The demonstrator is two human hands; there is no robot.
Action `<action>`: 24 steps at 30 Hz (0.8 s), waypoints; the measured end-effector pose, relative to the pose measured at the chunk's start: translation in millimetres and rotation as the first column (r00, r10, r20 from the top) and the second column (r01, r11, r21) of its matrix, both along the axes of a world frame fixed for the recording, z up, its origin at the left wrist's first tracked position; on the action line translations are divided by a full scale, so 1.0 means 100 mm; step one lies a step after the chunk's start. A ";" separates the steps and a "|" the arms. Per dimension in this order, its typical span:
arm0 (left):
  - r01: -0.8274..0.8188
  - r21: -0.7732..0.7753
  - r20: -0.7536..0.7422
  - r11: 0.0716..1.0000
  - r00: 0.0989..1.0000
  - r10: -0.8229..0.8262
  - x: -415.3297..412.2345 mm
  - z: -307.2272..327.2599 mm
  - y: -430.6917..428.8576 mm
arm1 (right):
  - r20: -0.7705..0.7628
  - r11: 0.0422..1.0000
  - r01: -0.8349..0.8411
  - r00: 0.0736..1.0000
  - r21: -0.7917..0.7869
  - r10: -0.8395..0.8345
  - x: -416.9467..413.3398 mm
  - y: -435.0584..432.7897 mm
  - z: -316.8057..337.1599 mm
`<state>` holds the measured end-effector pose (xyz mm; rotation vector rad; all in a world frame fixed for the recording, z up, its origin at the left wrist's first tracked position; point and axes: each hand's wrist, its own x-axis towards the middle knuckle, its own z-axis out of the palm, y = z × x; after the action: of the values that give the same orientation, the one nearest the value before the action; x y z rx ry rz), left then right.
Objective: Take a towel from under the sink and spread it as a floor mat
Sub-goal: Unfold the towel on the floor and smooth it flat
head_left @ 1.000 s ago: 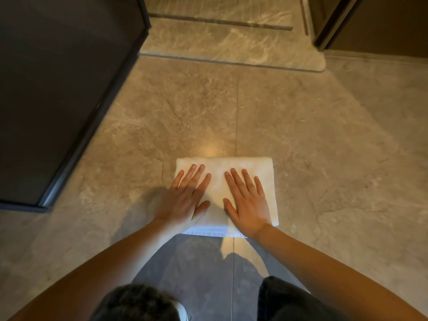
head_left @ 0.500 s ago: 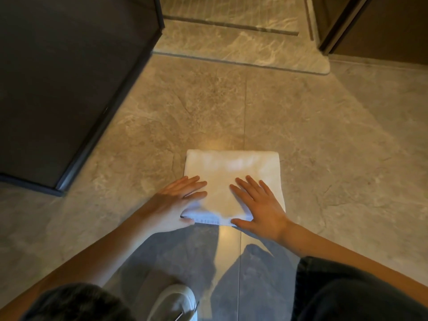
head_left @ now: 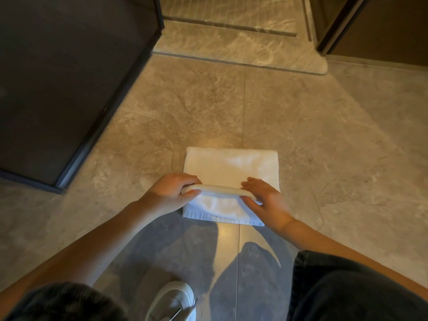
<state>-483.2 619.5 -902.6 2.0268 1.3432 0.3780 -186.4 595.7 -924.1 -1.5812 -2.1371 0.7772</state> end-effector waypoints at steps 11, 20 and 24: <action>0.300 0.228 -0.217 0.926 0.943 -0.252 -0.11 -0.03 -0.12 | -0.033 0.999 0.031 0.999 -0.043 -0.032 -0.02 -0.02 -0.01; 0.094 0.158 0.000 0.983 0.995 -0.096 -0.04 -0.03 -0.04 | 0.290 0.965 -0.259 0.927 0.032 0.239 0.03 -0.12 -0.04; -0.020 -0.028 0.055 0.999 0.998 0.021 -0.01 0.01 0.01 | 0.107 0.990 -0.119 0.988 0.080 0.110 0.06 -0.03 0.07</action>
<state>-483.9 620.2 -901.6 1.9676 1.3291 0.4201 -180.2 592.2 -916.9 -1.4954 -2.3192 0.6419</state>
